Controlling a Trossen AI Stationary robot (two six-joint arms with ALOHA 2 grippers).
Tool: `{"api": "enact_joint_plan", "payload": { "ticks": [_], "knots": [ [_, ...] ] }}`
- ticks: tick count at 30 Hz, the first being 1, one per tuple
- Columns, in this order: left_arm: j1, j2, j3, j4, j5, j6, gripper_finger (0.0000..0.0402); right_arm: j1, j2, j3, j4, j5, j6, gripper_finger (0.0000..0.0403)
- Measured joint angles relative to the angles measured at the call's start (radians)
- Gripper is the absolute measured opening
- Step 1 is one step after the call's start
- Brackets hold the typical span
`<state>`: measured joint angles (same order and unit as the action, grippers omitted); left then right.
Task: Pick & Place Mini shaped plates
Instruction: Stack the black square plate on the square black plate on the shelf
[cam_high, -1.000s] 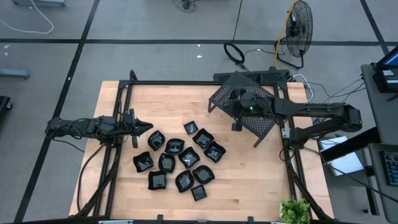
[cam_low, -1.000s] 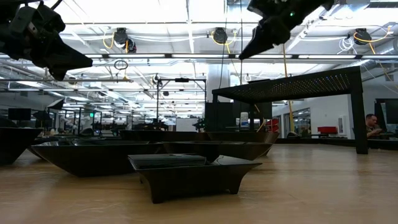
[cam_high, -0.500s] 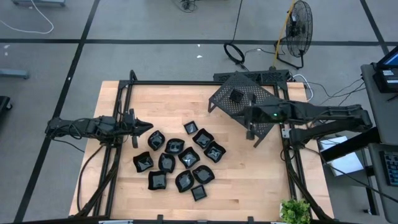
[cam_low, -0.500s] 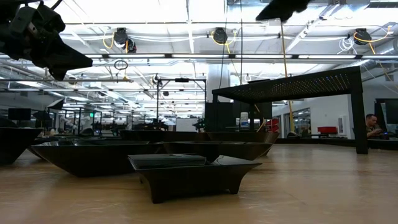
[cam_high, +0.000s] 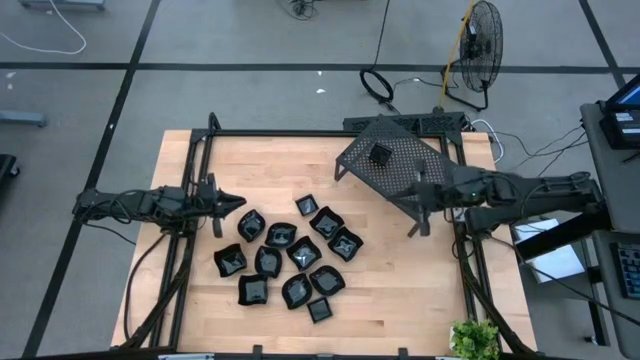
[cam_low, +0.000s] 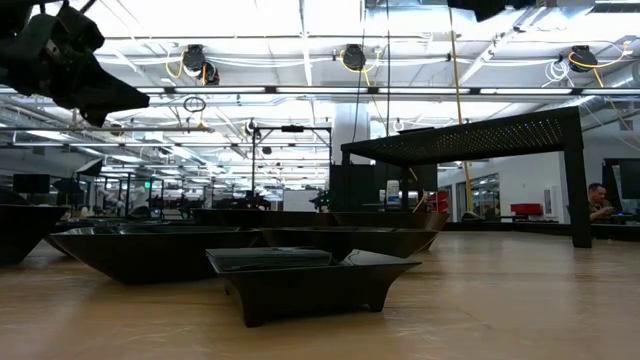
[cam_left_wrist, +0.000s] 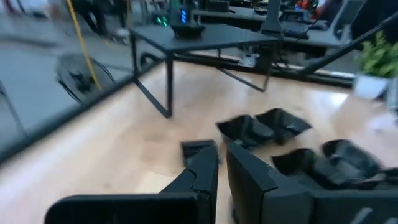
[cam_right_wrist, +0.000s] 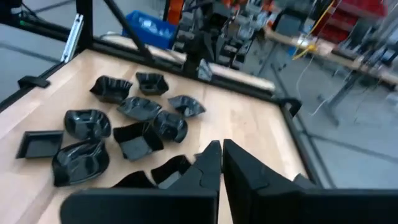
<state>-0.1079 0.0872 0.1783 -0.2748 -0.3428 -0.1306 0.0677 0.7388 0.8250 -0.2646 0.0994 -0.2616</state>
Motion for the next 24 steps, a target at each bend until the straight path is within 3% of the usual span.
{"api": "enact_joint_plan", "payload": {
  "ticks": [6, 10, 12, 17, 24],
  "knots": [
    [0.0, 0.007, -0.002, 0.224, -0.042, 0.045, 0.0035, 0.0, -0.101, -0.17, 0.196, 0.0, -0.05, 0.0004],
    [0.0, 0.055, -0.019, 0.514, 0.002, -0.097, 0.0035, 0.0, -0.127, -0.277, 0.337, 0.0, -0.117, 0.0004],
    [0.0, 0.091, -0.021, 0.591, -0.066, -0.126, 0.0035, 0.0, -0.13, -0.321, 0.401, -0.001, -0.157, 0.0004],
    [0.002, 0.142, -0.021, 0.605, -0.362, -0.149, 0.0035, 0.0, -0.132, -0.367, 0.439, 0.003, -0.189, 0.0004],
    [0.002, 0.183, -0.021, 0.567, -0.362, -0.256, 0.0035, 0.0, -0.19, -0.452, 0.482, 0.006, -0.199, 0.0004]
  ]
}}
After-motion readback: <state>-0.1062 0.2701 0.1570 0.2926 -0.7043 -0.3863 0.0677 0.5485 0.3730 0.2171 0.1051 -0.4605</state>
